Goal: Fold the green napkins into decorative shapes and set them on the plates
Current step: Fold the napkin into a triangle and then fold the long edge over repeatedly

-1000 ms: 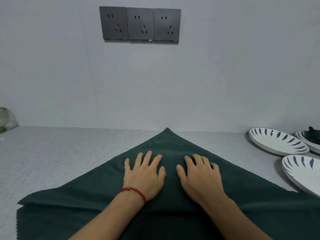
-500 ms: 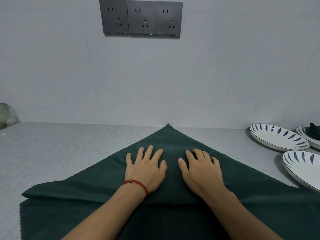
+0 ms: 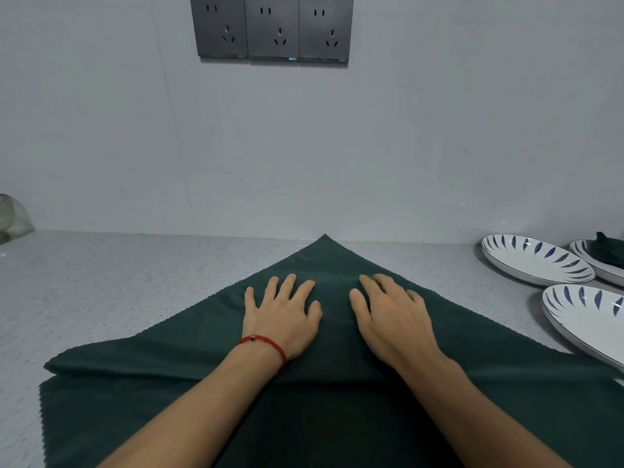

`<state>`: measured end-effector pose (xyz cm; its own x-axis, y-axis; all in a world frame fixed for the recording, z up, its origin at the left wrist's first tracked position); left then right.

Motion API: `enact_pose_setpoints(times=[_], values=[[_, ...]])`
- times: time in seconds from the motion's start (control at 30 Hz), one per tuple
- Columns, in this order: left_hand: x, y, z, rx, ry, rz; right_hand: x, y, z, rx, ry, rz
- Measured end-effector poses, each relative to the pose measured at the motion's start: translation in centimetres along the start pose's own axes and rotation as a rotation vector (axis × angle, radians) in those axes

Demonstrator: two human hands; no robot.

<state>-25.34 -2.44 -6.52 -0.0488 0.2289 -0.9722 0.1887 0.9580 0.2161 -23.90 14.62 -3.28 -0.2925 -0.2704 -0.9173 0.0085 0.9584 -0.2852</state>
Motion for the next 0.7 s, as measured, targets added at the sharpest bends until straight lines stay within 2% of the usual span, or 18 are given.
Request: enact_pose_setpoints(times=[0.1, 0.17, 0.23, 0.3, 0.43, 0.53, 0.7], values=[[-1.6, 0.1, 0.2, 0.007, 0.08, 0.082, -2.5, -0.9, 2.4, -0.123, 0.061, -0.013], [-4.4, 1.2, 1.4, 0.102, 0.265, 0.044, -3.6, -1.7, 4.3, -0.211, 0.05, -0.013], [-5.9, 3.5, 4.2, 0.241, 0.351, 0.05, -4.6, -2.2, 6.1, -0.271, 0.003, -0.048], [-4.7, 5.0, 7.1, 0.286, 0.273, 0.083, -4.7, -2.6, 7.5, -0.308, -0.058, -0.08], [-0.4, 4.8, 9.1, 0.222, 0.035, -0.082, -1.2, -3.2, 10.3, -0.367, -0.271, 0.057], [0.5, 4.6, 8.8, 0.21, -0.028, -0.116, 1.1, -2.1, 11.2, -0.347, -0.431, 0.131], [0.5, 4.5, 9.2, 0.197, -0.037, -0.133, 0.8, -1.7, 11.2, -0.31, -0.418, 0.124]])
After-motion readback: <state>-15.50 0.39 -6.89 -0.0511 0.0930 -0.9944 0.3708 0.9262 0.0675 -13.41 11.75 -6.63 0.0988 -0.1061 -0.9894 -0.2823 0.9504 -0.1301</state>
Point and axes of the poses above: each hand's wrist, its own z-axis away from the middle knuckle, its own x-axis out of the palm, y = z × x, the point moved 9 cm from there along -z, towards the middle knuckle, and after that the axes turned 8 degrees about x, right-handed, at the moved point
